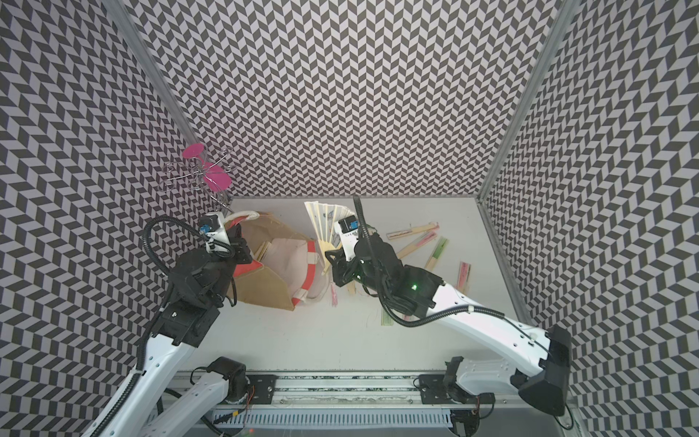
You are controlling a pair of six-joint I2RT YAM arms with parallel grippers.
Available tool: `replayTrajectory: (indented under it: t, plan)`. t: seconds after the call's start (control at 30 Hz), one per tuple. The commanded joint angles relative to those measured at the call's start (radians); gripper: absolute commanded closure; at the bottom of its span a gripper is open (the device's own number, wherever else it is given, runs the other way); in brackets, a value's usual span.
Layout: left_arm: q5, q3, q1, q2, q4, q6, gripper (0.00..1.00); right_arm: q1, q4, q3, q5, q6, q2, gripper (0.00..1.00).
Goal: Take out the folding fans from the tote bags
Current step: Place the folding fan at the center of the board.
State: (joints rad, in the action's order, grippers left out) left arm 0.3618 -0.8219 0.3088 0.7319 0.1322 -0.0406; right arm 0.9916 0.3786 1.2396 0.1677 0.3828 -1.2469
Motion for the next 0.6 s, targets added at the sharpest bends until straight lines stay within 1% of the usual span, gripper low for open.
replayTrajectory:
  t: [0.0,0.07,0.2,0.43,0.57]
  plan:
    - [0.062,-0.049,-0.002,-0.002,-0.018,0.004,1.00,-0.005,0.231,0.033,0.150,0.056,-0.024,1.00]
    - [0.084,-0.053,-0.002,0.006,-0.017,-0.002,1.00,-0.005,0.300,0.030,0.158,0.091,-0.041,1.00]
    - [0.145,-0.072,-0.002,0.034,-0.006,-0.009,1.00,-0.005,0.382,-0.010,0.160,0.170,-0.065,1.00]
    - [0.218,-0.122,-0.005,0.100,-0.001,-0.010,1.00,-0.005,0.456,-0.065,0.123,0.231,-0.135,1.00]
    - [0.280,-0.165,-0.021,0.154,0.021,0.000,1.00,-0.005,0.446,-0.104,0.090,0.244,-0.157,1.00]
